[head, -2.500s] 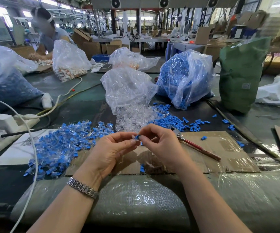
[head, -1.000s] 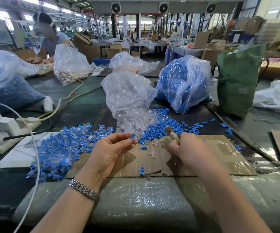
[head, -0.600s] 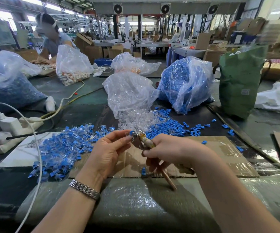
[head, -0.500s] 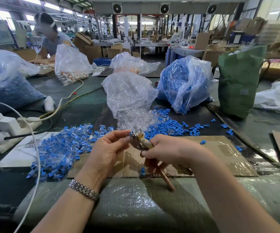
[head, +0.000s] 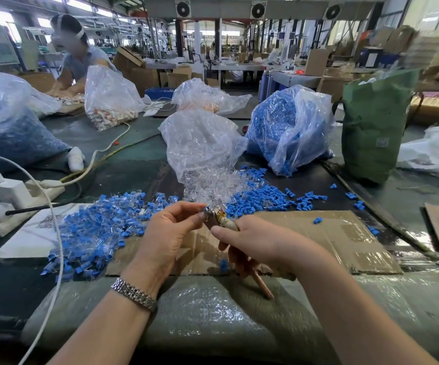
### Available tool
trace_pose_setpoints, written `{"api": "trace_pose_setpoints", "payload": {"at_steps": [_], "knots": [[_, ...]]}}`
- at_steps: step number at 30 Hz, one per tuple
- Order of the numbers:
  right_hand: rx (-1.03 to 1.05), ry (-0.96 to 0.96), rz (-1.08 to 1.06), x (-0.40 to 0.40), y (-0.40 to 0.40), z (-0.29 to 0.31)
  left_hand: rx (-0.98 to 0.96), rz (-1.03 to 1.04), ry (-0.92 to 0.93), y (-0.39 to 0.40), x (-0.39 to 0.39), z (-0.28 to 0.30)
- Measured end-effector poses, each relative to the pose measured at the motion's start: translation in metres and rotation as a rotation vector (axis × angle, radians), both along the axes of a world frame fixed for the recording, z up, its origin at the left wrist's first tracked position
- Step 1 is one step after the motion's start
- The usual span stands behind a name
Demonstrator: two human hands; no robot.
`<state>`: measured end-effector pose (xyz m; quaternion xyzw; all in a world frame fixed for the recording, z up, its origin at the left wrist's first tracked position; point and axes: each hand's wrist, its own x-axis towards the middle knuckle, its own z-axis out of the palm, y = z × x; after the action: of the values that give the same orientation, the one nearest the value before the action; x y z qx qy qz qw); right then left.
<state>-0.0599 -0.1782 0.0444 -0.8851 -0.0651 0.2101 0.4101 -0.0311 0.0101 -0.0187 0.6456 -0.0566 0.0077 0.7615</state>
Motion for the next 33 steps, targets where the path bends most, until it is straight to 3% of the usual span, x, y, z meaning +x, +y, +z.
{"api": "trace_pose_setpoints", "payload": {"at_steps": [4, 7, 10, 13, 16, 20, 24, 29, 33], "knots": [[-0.021, -0.022, -0.122, 0.006, -0.027, 0.000, 0.421, 0.354, -0.185, -0.001, -0.002, 0.003], [-0.352, -0.198, -0.299, 0.013, -0.048, -0.010, 0.615, 0.592, -0.216, 0.002, 0.001, 0.003], [-0.685, -0.242, -0.357, 0.017, -0.056, -0.022, 0.716, 0.633, -0.269, 0.001, 0.003, 0.002], [-0.799, -0.323, -0.365, 0.014, -0.052, -0.025, 0.770, 0.567, -0.366, -0.005, 0.000, 0.002], [-0.636, -0.549, -0.171, 0.010, -0.038, -0.017, 0.776, 0.529, -0.368, -0.007, -0.001, 0.002], [-0.231, -0.429, 0.212, 0.001, -0.019, -0.015, 0.766, 0.509, -0.352, -0.006, -0.001, 0.001], [-0.217, -0.427, 0.341, 0.000, -0.008, -0.024, 0.756, 0.448, -0.354, -0.007, 0.000, -0.001], [-0.198, -0.470, 0.274, 0.000, -0.009, -0.033, 0.809, 0.370, -0.384, -0.011, -0.002, -0.002], [0.088, -0.468, -0.121, 0.009, -0.034, -0.033, 0.892, 0.267, -0.379, -0.018, -0.002, -0.002]]}}
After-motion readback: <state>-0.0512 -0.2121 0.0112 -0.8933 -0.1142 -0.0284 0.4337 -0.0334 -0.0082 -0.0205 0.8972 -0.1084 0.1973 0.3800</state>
